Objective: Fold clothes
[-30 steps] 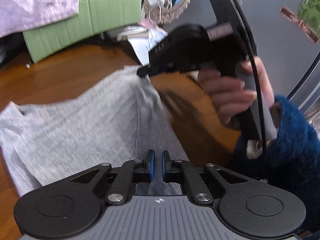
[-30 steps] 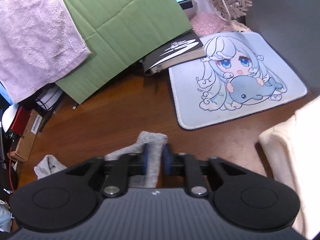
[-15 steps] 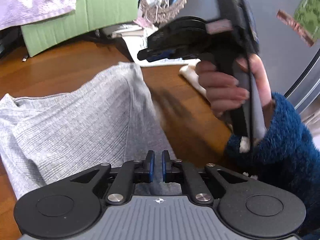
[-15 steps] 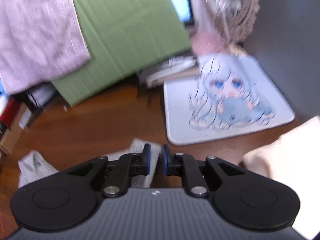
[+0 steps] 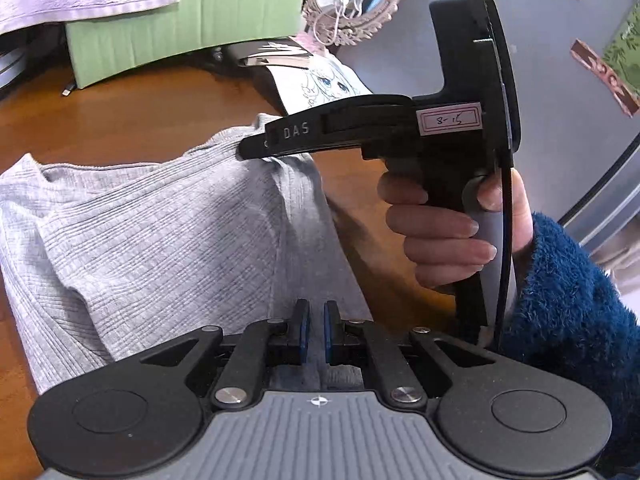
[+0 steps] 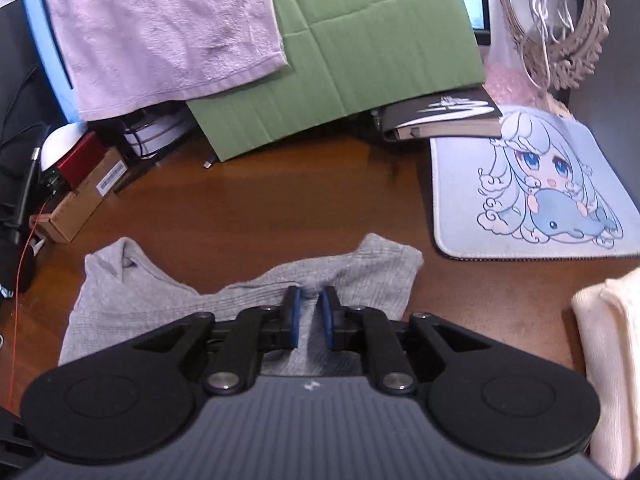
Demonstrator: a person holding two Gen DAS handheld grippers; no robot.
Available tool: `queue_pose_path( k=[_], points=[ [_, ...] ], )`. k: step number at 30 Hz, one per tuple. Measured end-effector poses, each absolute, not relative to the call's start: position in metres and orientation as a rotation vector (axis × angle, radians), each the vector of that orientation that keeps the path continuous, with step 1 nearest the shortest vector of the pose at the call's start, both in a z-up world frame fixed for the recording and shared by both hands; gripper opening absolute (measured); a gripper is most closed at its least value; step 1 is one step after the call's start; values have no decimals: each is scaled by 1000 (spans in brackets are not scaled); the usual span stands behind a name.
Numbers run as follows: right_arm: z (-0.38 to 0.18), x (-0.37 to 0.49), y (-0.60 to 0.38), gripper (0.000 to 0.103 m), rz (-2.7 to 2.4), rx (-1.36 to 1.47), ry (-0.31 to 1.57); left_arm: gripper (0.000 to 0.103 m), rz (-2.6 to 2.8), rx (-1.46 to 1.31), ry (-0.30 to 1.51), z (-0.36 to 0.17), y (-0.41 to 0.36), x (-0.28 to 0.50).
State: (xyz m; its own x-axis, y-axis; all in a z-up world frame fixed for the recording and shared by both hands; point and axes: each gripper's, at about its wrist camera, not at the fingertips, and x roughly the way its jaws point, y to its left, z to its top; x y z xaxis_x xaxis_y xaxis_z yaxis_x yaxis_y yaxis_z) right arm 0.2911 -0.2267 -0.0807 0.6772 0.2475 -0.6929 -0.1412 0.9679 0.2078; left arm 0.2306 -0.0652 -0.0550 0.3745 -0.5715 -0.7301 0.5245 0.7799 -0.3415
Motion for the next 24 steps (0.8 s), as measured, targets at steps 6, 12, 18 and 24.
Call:
queue_pose_path(
  k=[6,12,18,24],
  points=[
    [-56,279,-238,14,202,140,743,6,-588,-127,828,-7,-7,237],
    [-58,289,-273,19,91,228,758,31,-244,-147,729,2,61,279],
    [-70,293,-286,19,58,302,762,31,-180,-219,814,-24,90,337],
    [-73,295,-286,25,61,317,765,32,-231,-131,834,-39,81,344]
  ],
)
